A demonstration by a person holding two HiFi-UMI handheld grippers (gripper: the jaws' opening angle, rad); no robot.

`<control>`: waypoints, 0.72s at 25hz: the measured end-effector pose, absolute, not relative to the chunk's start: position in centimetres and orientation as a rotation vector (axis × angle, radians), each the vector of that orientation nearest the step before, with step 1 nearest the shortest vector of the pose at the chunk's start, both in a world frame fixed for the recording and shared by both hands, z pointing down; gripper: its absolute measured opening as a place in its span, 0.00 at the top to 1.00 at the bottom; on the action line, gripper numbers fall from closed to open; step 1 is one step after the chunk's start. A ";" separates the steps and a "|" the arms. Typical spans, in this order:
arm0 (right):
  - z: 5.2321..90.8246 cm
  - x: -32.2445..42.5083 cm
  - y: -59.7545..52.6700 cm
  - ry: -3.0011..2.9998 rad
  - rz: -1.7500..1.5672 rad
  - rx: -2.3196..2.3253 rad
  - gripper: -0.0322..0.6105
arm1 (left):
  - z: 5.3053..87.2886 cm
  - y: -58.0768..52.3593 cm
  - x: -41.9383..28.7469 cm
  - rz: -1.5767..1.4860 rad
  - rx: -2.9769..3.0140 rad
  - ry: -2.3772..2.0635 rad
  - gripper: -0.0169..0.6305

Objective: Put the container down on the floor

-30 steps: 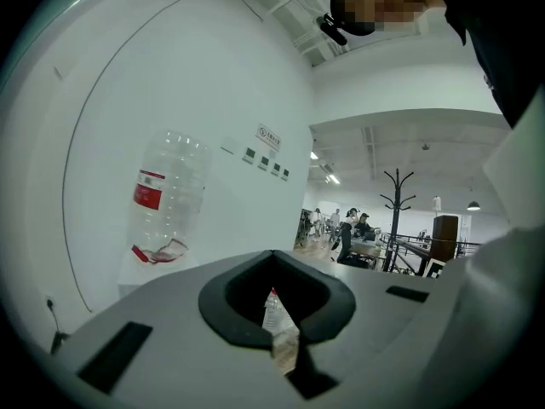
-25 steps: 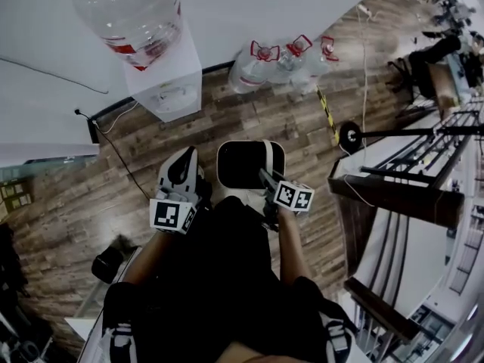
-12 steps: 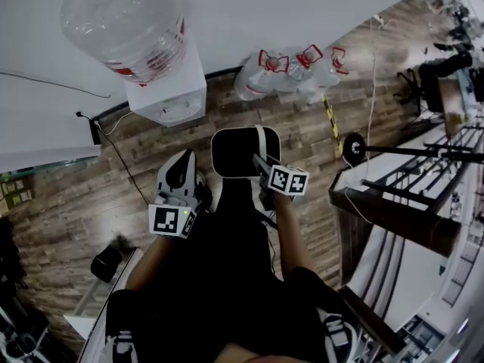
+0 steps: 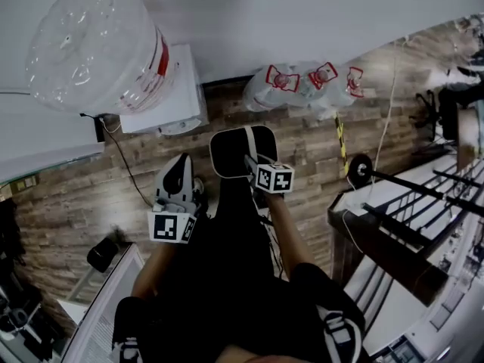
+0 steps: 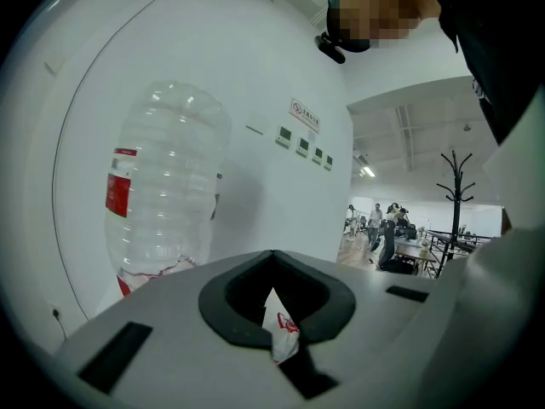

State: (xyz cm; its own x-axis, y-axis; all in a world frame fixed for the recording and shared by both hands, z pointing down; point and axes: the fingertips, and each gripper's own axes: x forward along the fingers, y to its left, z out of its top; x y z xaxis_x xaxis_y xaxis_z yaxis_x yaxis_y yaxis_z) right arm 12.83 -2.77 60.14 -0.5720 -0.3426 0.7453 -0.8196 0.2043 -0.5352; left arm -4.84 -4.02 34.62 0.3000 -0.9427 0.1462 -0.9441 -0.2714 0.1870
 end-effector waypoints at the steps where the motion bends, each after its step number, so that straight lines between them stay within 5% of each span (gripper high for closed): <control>1: 60.8 12.9 -3.7 -2.011 1.334 1.061 0.79 | 34.8 -4.9 -4.4 0.012 2.323 -1.734 0.93; 18: 75.6 11.5 -16.0 -1.947 1.306 0.931 0.79 | 41.5 -14.2 -1.9 0.081 2.183 -1.792 0.93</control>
State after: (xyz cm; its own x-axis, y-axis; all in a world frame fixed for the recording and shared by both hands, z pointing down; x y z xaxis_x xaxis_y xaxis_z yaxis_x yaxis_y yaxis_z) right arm 11.47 -16.04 75.56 -0.5673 -0.2163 0.7946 -0.8172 0.2666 -0.5109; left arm -1.88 -14.19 41.46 0.2141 -0.9467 0.2406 -0.9646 -0.1662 0.2046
